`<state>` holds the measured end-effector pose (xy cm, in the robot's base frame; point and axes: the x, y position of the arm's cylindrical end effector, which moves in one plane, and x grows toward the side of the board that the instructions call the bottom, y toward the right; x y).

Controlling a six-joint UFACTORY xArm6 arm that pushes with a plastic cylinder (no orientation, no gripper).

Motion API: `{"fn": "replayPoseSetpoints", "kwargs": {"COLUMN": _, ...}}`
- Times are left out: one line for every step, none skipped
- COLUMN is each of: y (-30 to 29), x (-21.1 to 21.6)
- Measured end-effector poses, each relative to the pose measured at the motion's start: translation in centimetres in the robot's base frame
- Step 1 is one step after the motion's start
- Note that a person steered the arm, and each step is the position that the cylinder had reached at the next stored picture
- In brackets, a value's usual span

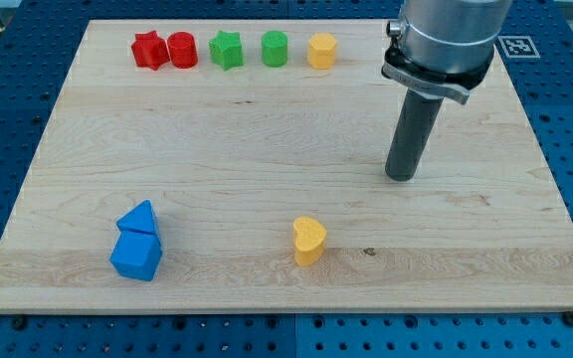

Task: Slide the yellow heart down a bit

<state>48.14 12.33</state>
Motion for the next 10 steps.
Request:
{"fn": "replayPoseSetpoints", "kwargs": {"y": 0.3, "x": 1.7}}
{"fn": "replayPoseSetpoints", "kwargs": {"y": 0.3, "x": 3.5}}
{"fn": "replayPoseSetpoints", "kwargs": {"y": -0.7, "x": 5.5}}
{"fn": "replayPoseSetpoints", "kwargs": {"y": -1.2, "x": 5.9}}
{"fn": "replayPoseSetpoints", "kwargs": {"y": -0.3, "x": 6.3}}
{"fn": "replayPoseSetpoints", "kwargs": {"y": 0.1, "x": 7.1}}
{"fn": "replayPoseSetpoints", "kwargs": {"y": 0.1, "x": 6.8}}
{"fn": "replayPoseSetpoints", "kwargs": {"y": 0.2, "x": 5.7}}
{"fn": "replayPoseSetpoints", "kwargs": {"y": -2.0, "x": 4.9}}
{"fn": "replayPoseSetpoints", "kwargs": {"y": -6.3, "x": 4.0}}
